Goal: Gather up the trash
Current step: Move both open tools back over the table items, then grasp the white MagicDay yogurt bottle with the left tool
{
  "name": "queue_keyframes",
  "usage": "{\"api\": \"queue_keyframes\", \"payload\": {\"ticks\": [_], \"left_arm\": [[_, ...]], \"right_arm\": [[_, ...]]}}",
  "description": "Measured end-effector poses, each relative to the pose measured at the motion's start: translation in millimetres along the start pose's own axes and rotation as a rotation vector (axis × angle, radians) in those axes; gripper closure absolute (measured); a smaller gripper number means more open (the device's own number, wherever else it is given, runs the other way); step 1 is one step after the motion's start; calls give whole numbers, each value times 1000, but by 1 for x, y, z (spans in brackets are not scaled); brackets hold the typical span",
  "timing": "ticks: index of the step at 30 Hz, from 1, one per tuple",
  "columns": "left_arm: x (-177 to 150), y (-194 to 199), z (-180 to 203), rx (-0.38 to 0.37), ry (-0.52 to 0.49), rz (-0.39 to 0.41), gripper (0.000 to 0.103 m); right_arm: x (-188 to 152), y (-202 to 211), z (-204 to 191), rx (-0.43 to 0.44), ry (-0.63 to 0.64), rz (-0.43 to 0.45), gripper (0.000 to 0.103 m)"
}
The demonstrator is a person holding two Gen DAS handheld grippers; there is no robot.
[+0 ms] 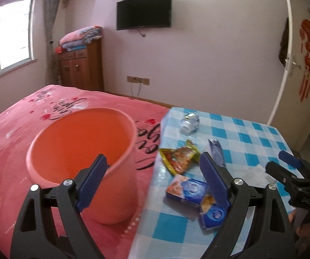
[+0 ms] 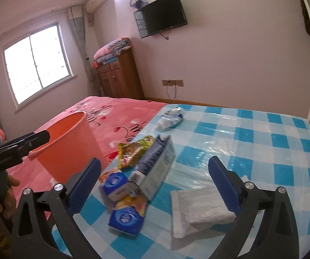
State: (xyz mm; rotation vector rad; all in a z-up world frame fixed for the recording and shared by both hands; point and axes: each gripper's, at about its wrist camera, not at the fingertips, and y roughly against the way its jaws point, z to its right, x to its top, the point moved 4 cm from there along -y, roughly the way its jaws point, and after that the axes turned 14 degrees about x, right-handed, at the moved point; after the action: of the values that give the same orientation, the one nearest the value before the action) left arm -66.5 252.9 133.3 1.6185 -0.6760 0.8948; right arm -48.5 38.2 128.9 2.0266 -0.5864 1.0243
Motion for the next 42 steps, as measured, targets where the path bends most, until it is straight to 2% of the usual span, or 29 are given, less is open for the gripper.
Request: {"api": "queue_keyframes", "payload": {"ticks": [6, 20, 26, 30, 33, 35, 38, 42], "left_arm": [[-10, 2, 29, -34, -69, -2, 15], [-35, -15, 85, -89, -180, -98, 15], [-15, -30, 98, -100, -154, -113, 15], [16, -53, 113, -127, -144, -124, 15], [43, -89, 129, -130, -154, -156, 15], [53, -112, 141, -129, -177, -185, 15], [68, -151, 159, -85, -239, -213, 15], [77, -205, 182, -94, -290, -298, 15]], "right_arm": [[-10, 10, 24, -36, -48, 7, 5], [-28, 27, 72, -67, -147, 13, 5], [-35, 28, 87, -90, -171, -17, 5], [-40, 28, 97, -75, -204, -31, 5], [-43, 29, 107, -63, -235, -42, 5], [-44, 29, 113, -50, -257, -52, 5], [-47, 30, 125, -38, -301, -58, 5], [-47, 32, 137, -27, -326, -55, 5]]}}
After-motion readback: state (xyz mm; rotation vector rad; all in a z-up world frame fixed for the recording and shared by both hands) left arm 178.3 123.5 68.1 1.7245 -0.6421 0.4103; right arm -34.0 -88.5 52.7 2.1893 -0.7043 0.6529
